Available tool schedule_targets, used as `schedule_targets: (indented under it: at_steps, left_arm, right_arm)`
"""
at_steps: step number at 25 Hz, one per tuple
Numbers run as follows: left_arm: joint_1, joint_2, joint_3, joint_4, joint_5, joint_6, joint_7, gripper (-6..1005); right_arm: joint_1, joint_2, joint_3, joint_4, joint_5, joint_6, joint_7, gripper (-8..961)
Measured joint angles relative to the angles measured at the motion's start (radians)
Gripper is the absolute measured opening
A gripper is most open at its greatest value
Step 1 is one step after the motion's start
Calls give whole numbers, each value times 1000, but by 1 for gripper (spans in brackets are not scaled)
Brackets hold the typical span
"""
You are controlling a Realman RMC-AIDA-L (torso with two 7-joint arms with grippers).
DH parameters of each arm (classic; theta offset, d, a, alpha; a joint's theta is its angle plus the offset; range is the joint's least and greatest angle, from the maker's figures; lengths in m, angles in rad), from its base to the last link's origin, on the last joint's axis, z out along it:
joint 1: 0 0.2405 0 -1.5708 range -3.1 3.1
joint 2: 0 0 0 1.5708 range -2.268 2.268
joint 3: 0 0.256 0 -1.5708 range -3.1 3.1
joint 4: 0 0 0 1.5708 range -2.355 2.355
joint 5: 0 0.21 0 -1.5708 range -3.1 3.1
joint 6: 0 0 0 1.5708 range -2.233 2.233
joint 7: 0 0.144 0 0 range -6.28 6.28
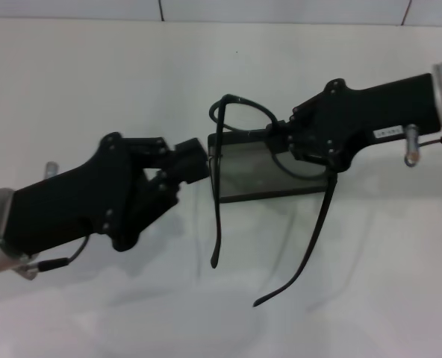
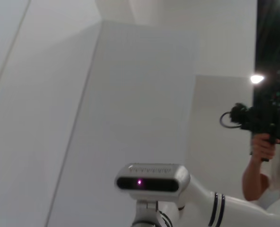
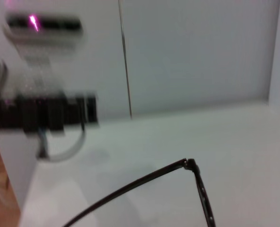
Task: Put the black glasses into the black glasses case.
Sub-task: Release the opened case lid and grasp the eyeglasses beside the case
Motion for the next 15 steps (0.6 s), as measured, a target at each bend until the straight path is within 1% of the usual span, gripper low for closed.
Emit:
schedule_targets:
  at_steps: [3, 6, 9, 11, 15]
  left_arm:
    - [-26, 0, 41, -3, -2, 3, 0, 104]
    - [-46, 0, 68, 1, -8, 10, 5, 79]
    - [-53, -1, 68, -2, -17, 12, 3, 55]
    - [-57, -1, 69, -3, -22, 12, -1, 52]
    - [-65, -2, 69, -12, -23, 12, 0, 47]
  right_arm:
    - [-45, 0, 10, 24, 127, -9, -99, 85]
    - [-81, 1, 11, 74, 263, -38, -204, 79]
    - [-88, -1, 19, 147, 373, -90, -287, 74]
    - [-82, -2, 32, 188, 413, -122, -313, 70]
    - [-77, 1, 47, 219, 421, -150, -329, 63]
